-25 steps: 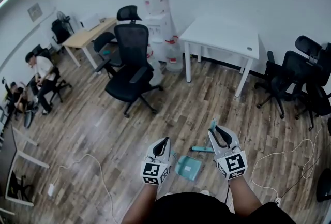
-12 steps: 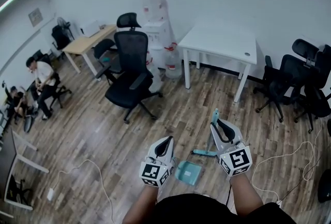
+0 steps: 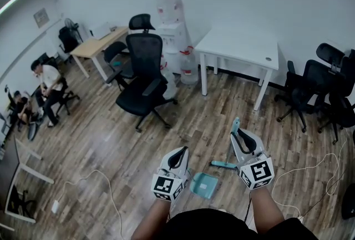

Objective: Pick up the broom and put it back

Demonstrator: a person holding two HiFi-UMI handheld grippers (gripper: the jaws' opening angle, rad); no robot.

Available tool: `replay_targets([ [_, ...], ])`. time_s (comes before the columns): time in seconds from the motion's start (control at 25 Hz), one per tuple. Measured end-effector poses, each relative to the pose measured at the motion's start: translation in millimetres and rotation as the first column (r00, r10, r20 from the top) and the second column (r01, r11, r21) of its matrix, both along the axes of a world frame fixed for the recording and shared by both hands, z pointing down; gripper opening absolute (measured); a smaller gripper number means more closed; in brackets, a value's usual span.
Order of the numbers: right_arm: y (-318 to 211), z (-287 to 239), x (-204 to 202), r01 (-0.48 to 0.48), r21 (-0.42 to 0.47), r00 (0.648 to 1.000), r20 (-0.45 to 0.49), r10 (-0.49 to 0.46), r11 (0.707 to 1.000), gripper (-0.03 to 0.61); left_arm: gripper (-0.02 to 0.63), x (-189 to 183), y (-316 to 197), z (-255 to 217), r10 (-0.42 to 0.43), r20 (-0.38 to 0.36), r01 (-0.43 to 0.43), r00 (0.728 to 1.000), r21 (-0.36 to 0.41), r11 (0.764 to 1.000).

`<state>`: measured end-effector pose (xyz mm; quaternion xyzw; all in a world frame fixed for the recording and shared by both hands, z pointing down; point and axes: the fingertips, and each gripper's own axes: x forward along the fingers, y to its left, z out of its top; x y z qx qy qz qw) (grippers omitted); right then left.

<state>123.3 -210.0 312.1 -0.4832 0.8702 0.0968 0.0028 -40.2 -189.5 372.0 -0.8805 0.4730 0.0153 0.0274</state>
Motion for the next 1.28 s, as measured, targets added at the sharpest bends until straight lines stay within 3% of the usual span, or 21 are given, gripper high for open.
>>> replay_targets([
  [0.64,8.3,15.7,-2.7,-0.009,-0.038,1.000,-0.017,0.009,0.999,0.089,0.018,-6.0,12.8,0.6,-0.018,0.000,0.018,1.000,-0.012,1.000],
  [1.28,16.0,62.5,-4.1,-0.010,-0.142,0.997,-0.082,-0.002,0.990,0.089,0.018,-1.9,24.5,38.9,-0.013,0.000,0.013,1.000,-0.113,0.994],
])
